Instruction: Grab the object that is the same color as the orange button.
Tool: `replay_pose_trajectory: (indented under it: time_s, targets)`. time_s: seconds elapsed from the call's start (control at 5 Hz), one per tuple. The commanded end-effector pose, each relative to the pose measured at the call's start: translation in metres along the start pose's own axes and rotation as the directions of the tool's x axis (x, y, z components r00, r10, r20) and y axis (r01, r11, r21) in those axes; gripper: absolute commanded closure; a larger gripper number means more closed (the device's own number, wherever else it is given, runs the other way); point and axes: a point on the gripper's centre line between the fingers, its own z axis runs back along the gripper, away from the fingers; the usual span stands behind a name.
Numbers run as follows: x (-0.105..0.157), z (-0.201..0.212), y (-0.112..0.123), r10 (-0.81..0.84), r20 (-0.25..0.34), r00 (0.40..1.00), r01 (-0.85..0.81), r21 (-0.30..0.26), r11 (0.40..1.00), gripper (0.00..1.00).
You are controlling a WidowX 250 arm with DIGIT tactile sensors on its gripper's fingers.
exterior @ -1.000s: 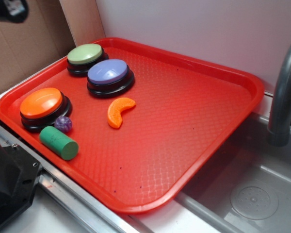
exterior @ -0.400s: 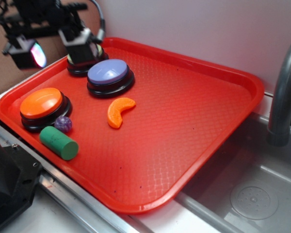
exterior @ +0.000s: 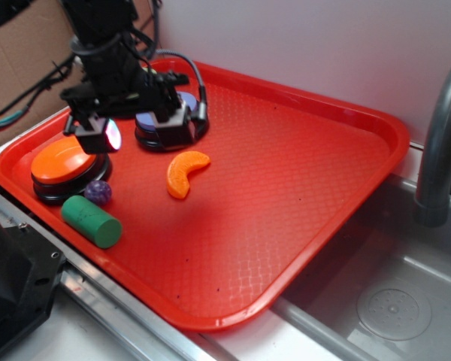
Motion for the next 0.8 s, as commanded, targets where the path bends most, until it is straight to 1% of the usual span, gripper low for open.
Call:
replay_pose_trajectory:
  time_s: [0.0,0.2,0.6]
  targets:
    - [0.008,-0.032,-0.011,0.000,0.056,0.998,0.001,-0.016,1.000,0.00]
    - [0.006,-0.044,-0.012,-0.010,0.063,0.998,0.010,-0.005,1.000,0.00]
    - [0.001,-0.051,-0.010,-0.007,0.054,0.999,0.008,-0.022,1.000,0.00]
